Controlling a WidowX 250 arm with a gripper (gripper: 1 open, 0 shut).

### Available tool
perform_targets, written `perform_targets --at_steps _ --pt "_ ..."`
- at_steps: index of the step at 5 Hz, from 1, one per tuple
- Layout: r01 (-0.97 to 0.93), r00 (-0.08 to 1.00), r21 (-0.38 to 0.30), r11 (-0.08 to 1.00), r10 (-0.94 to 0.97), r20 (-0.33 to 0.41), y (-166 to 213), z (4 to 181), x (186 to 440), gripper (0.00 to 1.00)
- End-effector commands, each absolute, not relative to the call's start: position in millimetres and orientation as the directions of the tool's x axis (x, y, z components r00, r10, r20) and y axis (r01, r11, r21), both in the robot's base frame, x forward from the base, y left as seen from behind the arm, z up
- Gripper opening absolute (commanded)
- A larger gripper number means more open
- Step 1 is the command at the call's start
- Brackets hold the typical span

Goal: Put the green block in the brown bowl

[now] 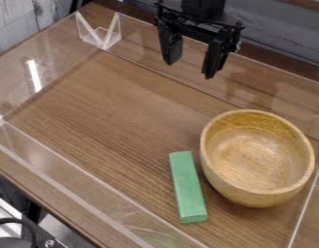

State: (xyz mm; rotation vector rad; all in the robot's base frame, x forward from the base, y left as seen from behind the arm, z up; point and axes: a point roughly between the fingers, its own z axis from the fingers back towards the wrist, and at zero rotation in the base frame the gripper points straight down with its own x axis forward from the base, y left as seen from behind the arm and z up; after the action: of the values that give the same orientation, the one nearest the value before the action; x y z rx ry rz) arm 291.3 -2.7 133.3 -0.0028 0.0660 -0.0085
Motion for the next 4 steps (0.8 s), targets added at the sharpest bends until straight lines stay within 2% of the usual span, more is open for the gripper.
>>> perform_targets --at_steps 1,2,3,4 --pt "-0.217 0.974 -0.017 0.976 0.215 -0.075 -11 123.6 267 1.00" --pt "-0.451 0.891 -0.032 0.892 0.449 -0.066 -25 112.8 229 1.00" --pt "-0.591 0.806 -0.064 0.804 0.588 -0.058 -37 99.6 213 1.00" --pt "-0.647 0.762 -0.093 0.757 0.645 -0.053 -43 84.8 207 1.00"
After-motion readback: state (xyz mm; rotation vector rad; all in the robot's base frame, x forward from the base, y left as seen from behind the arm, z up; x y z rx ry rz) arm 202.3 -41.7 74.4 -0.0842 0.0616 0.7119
